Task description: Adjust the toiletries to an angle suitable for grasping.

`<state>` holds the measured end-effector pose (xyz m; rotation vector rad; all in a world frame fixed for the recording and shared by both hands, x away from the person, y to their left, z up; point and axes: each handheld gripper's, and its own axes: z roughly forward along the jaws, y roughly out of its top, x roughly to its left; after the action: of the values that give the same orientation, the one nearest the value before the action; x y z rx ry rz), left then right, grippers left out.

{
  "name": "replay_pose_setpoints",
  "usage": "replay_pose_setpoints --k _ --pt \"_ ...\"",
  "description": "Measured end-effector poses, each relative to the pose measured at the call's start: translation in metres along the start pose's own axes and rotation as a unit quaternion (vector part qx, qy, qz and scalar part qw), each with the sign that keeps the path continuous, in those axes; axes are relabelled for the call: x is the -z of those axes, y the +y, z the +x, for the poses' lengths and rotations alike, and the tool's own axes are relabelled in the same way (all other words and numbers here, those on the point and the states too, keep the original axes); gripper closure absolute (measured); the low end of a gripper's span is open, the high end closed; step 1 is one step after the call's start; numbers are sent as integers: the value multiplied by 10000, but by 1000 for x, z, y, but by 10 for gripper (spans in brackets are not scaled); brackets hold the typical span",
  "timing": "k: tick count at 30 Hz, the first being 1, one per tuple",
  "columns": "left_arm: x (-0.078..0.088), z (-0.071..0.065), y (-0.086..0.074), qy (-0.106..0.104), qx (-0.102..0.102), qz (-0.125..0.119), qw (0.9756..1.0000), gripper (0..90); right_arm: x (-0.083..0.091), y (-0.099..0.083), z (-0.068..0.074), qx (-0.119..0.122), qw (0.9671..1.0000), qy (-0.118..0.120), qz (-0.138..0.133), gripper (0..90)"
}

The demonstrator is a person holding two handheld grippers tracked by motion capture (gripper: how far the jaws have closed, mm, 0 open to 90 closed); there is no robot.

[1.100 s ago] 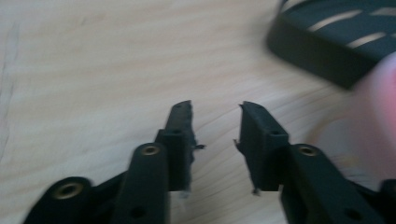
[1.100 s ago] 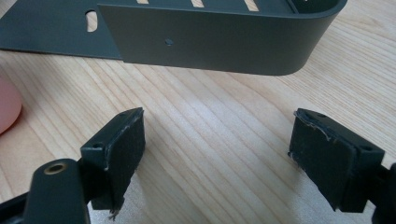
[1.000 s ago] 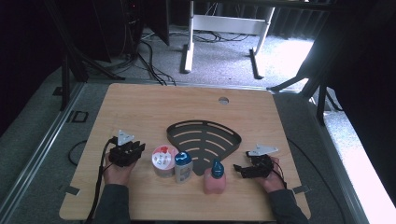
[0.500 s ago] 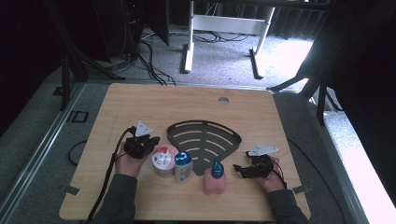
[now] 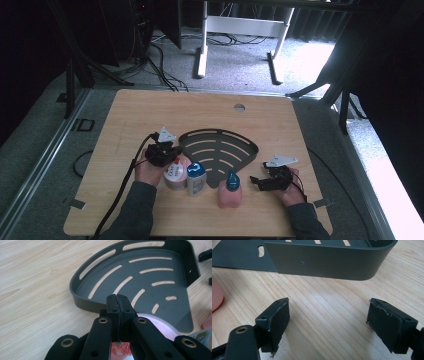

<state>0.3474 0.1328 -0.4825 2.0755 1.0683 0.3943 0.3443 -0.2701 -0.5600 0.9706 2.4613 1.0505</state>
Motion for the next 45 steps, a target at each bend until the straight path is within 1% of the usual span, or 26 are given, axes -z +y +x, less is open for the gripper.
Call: replay_pose_setpoints --k 4,7,12,16,18,21,22,26,31,32,34,37,42,45 --pt "-8 -2 1 -131 46 86 9999 895 0 0 0 -1 10000 0 1 180" --pt "-12 -4 1 -187 89 133 9997 895 0 0 0 -2 10000 1 1 180" --pt "-17 -5 2 -218 102 208 9995 895 0 0 0 0 10000 1 2 180" --pt "-20 -7 4 -242 17 275 9993 895 0 0 0 6 10000 1 4 180" --pt "-20 -10 5 -178 -76 294 9994 896 0 0 0 5 10000 1 3 180" --pt "-19 -11 4 -153 -108 333 9993 898 0 0 0 4 10000 0 3 180" --pt "-18 -12 4 -142 -161 368 9991 898 0 0 0 -2 10000 0 2 180" --pt "-15 -14 3 -109 -236 431 9987 898 0 0 0 -3 10000 0 2 180" --pt "-10 -18 1 23 -401 533 9978 898 0 0 0 -6 10000 -1 -2 180" --pt "-9 -18 0 19 -425 550 9976 897 0 0 0 -1 10000 -1 1 180" --pt "-7 -17 -2 -23 -386 532 9978 897 0 0 0 -1 10000 -2 2 180" --pt "-3 -13 -9 -164 -201 445 9987 897 0 0 0 -1 10000 0 3 180" --pt "6 -12 -16 -162 -223 471 9985 897 0 0 0 3 10000 0 2 180" --pt "11 -11 -20 -183 -196 472 9985 896 0 0 0 4 10000 0 1 180"
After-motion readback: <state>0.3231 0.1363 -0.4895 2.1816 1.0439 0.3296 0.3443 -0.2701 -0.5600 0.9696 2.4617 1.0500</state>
